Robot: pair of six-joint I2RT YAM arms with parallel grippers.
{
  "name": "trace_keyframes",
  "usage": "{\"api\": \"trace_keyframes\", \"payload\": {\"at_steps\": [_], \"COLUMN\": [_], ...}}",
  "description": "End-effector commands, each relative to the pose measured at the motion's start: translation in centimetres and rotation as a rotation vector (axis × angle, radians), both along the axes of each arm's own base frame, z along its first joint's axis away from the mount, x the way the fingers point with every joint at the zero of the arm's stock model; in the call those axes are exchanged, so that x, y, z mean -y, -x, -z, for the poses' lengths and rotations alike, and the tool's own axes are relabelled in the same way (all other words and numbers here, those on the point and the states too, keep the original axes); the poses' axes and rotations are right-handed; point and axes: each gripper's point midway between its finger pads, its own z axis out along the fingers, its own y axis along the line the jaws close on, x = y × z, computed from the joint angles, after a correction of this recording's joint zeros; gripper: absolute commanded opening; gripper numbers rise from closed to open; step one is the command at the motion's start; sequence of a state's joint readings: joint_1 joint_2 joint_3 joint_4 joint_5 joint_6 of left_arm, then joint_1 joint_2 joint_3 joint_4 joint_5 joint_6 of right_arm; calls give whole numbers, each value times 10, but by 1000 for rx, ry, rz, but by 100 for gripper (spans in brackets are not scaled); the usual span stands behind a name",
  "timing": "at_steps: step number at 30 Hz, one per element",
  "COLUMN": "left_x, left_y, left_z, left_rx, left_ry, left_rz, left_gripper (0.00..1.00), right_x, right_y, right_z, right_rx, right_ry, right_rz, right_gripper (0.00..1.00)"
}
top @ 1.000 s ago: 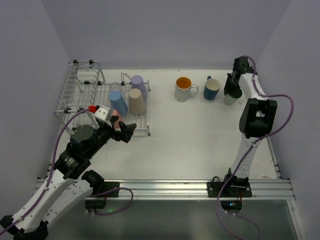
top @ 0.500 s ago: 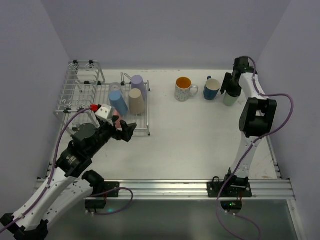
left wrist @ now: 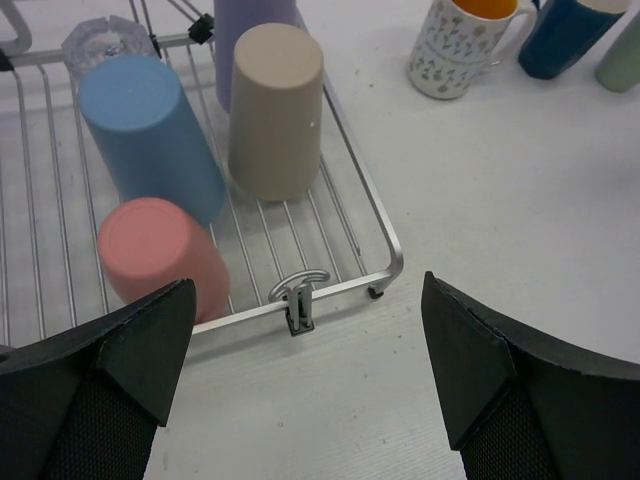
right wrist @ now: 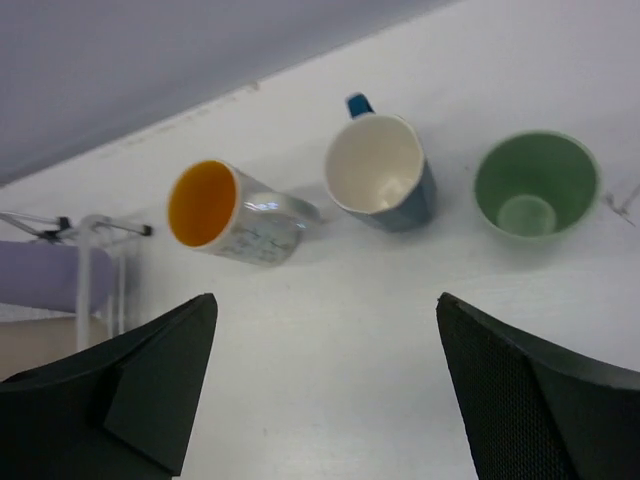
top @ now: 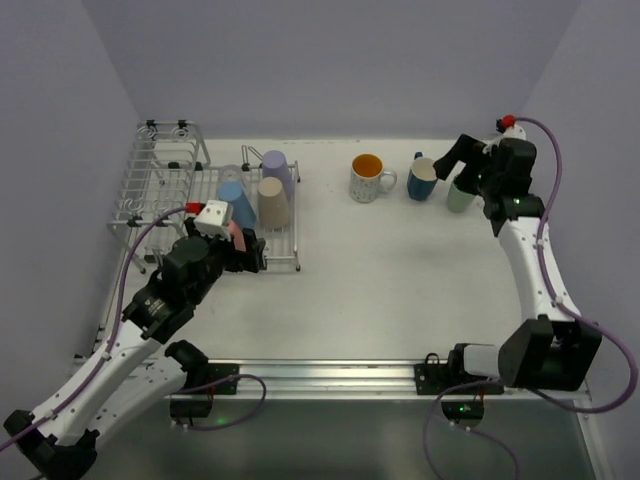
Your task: Unload the cups from the dish rack
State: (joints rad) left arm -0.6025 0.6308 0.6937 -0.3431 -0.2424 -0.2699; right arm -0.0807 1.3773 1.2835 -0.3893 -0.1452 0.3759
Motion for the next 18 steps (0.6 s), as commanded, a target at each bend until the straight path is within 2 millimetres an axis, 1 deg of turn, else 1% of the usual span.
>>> {"api": "trace_keyframes", "payload": {"at_steps": [1, 2, 3, 4, 5, 6, 7, 8, 9, 10, 11, 12, 13, 14, 15, 16, 17, 18], "left_x": [-13, -11, -11, -11, -10, -10, -14, -15, -18, -27, -29, -32, -37, -38, -40, -44, -46, -52], "left_y": [-14, -18, -20, -23, -27, -29, -33, -36, -38, -40, -43, -44, -45, -47, -48, -50, -53, -54], "left_z": [-13, -6, -5, -10, -8, -8, -12, -7, -5, -1, 5, 8, 10, 9, 8, 9, 10, 11], "left_rx": [-3, -35, -44, -43, -55, -59, -52, -63, -66, -65, -76, -79, -77, -74, -66, -54, -49, -47], "left_ry": [9, 2, 5, 19, 15, 15, 14, 0, -9, -31, -42, -50, -61, -61, -58, -71, -77, -96], "left_rz": [-122, -133, -147, -168, -178, -188, -220, -241, -266, -315, -340, -358, -392, -405, -418, -443, -459, -494], "left_gripper": [100, 100, 100, 100, 100, 100, 100, 100, 100, 100, 100, 100, 100, 100, 100, 100, 100, 100], "right_x": [-39, -51, -65, -84, -95, -119, -131, -140, -158, -164, -169, -174, -177, -178, -179, -180, -180, -181], "right_y": [12, 28, 33, 44, 56, 67, 75, 82, 96, 104, 110, 121, 128, 133, 140, 144, 147, 149], "right_z": [-8, -28, -42, -28, -36, -36, -29, -26, -29, -21, -19, -24, -17, -17, -22, -18, -19, -20], "right_rx": [152, 221, 293, 281, 310, 307, 290, 279, 279, 276, 276, 294, 282, 284, 310, 304, 306, 312], "right_ry": [-132, -187, -216, -256, -272, -290, -302, -317, -338, -349, -362, -374, -382, -388, -393, -396, -398, -400], "right_rz": [-87, -115, -154, -202, -241, -317, -359, -393, -464, -490, -510, -553, -571, -583, -600, -614, -622, -626], "right_gripper": [93, 91, 90, 89, 88, 88, 88, 88, 88, 88, 88, 88, 88, 88, 87, 87, 87, 87]}}
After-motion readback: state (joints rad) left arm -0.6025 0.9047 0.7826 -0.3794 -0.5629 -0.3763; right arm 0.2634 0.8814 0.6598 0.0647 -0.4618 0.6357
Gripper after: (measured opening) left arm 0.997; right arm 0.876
